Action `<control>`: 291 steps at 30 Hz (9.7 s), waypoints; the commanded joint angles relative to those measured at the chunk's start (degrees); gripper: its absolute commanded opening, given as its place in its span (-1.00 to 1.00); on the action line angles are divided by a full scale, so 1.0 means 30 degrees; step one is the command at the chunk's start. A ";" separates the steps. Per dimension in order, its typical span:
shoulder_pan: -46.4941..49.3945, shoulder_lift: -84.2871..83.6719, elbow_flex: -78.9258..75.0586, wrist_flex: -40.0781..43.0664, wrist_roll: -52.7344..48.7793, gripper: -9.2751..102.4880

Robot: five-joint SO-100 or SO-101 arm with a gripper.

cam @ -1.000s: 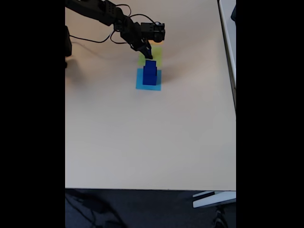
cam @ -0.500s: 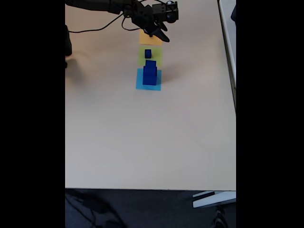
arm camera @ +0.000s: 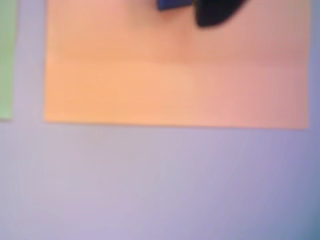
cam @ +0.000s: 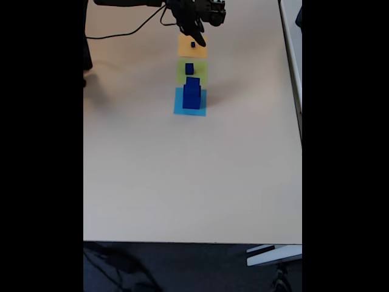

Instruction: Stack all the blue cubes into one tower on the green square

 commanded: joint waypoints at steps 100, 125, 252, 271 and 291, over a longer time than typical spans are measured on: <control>-0.0469 -0.2344 -0.1348 0.0439 -0.0967 -0.83; 0.2900 0.3281 -0.0234 0.3457 -0.4541 -0.84; 0.4307 0.4336 0.5186 -0.0293 -0.4570 -0.77; 0.4219 0.4219 0.5098 -0.0381 -0.4658 -0.73; 0.4307 0.4219 0.3809 -0.1230 -0.5654 -0.60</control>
